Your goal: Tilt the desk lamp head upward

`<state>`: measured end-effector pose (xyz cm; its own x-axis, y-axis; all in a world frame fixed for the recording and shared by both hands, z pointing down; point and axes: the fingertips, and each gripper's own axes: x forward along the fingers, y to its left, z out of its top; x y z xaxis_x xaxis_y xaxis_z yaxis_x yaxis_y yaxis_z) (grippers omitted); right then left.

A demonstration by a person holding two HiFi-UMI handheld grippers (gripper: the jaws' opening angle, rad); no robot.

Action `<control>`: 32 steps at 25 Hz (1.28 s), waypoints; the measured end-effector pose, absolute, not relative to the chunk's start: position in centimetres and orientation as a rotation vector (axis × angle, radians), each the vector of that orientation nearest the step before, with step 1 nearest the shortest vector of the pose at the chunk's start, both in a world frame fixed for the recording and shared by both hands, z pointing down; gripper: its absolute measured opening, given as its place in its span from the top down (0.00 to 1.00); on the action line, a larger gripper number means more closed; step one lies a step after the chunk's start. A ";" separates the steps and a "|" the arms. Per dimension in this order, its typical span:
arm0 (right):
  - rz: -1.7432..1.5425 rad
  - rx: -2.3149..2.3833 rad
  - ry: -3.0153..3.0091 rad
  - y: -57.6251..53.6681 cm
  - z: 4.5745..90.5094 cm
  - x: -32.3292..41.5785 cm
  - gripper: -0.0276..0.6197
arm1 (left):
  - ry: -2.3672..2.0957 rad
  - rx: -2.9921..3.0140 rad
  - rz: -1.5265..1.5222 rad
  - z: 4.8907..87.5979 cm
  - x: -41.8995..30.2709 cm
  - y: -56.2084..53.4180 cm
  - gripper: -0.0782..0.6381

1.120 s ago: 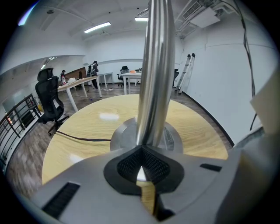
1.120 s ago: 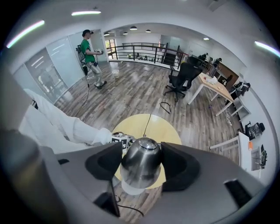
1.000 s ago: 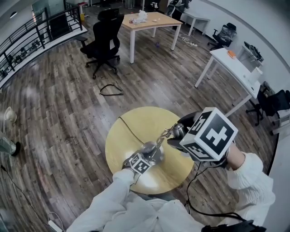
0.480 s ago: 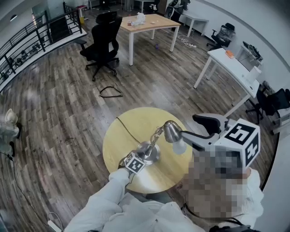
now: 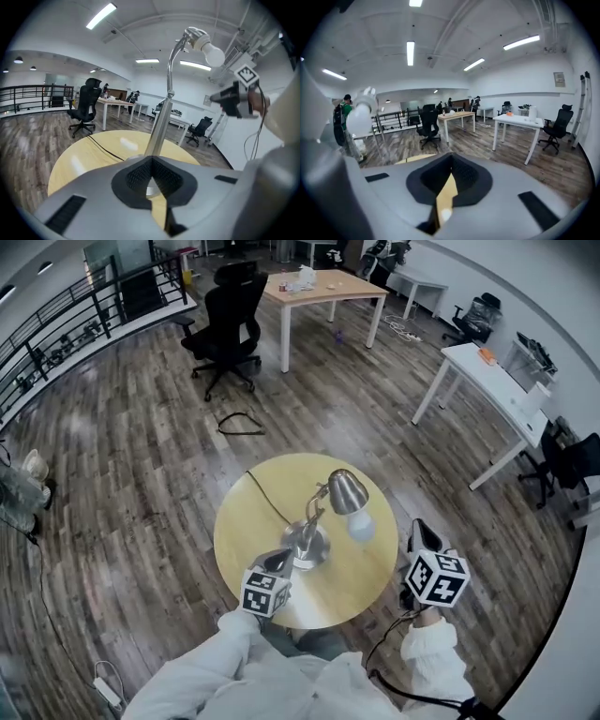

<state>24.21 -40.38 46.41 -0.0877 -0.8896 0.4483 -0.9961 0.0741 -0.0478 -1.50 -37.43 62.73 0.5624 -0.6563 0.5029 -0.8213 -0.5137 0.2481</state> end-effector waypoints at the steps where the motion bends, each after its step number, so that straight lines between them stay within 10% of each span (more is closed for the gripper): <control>1: 0.505 1.841 -2.033 -39.8 49.5 23.0 0.94 | -1.201 2.326 0.452 62.3 -1.3 -37.0 0.89; 9: 0.663 1.476 -2.039 -35.2 64.2 11.5 0.94 | -1.285 2.250 0.433 62.4 0.5 -33.8 0.89; 32: 0.627 1.571 -2.099 -20.9 60.6 10.8 0.94 | -1.404 2.272 0.369 57.4 -2.0 -19.4 0.89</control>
